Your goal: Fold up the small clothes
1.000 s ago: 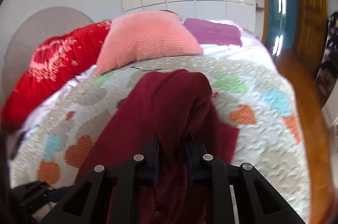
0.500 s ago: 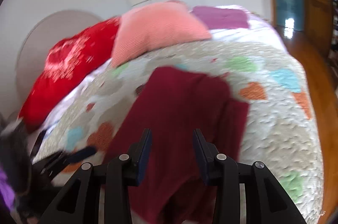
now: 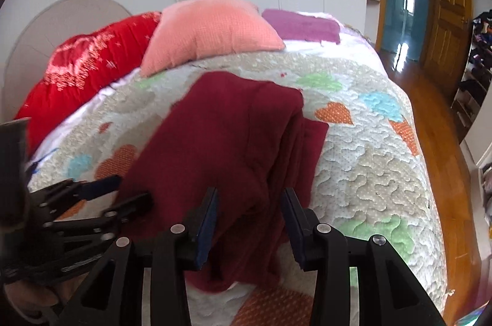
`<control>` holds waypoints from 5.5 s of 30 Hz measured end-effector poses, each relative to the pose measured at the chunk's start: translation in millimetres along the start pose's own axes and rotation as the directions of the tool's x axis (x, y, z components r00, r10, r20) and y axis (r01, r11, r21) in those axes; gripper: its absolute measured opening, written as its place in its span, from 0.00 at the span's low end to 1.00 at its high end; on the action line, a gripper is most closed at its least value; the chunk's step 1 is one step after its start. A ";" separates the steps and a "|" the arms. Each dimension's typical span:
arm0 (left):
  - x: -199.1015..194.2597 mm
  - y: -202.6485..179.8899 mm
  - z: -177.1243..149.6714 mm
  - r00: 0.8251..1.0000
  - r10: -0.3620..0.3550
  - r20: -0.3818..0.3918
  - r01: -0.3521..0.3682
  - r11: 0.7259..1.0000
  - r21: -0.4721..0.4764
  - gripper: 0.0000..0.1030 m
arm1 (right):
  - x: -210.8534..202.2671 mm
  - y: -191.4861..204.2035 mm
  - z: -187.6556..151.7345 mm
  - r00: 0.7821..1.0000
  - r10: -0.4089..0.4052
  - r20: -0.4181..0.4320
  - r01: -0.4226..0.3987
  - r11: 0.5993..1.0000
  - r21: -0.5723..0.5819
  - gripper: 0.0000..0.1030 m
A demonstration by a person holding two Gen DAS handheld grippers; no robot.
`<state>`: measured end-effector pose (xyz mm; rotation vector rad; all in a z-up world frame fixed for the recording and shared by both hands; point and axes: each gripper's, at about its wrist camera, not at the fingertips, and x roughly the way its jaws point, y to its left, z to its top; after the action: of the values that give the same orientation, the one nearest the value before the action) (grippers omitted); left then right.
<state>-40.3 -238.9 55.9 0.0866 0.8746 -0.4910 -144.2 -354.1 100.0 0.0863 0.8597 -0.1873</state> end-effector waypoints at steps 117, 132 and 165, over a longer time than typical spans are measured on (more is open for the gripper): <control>-33.4 46.0 9.3 0.963 -0.269 -0.025 0.261 0.950 -0.169 0.55 | 33.1 -15.8 -0.4 0.950 0.311 0.033 -0.307 0.909 0.282 0.48; -81.9 66.7 -61.1 0.998 -0.050 -0.043 0.041 0.980 -0.194 0.62 | -32.8 71.3 -23.2 0.978 0.208 0.024 -0.208 0.978 -0.005 0.41; -137.2 35.7 -79.7 0.957 0.220 0.192 -0.202 0.973 -0.108 0.62 | -81.4 73.9 -82.7 0.994 -0.004 0.109 -0.001 0.999 0.043 0.67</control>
<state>-155.2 -134.0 103.4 0.0478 0.6764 -0.2551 -243.0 -258.7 108.1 0.1149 0.7466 -0.2106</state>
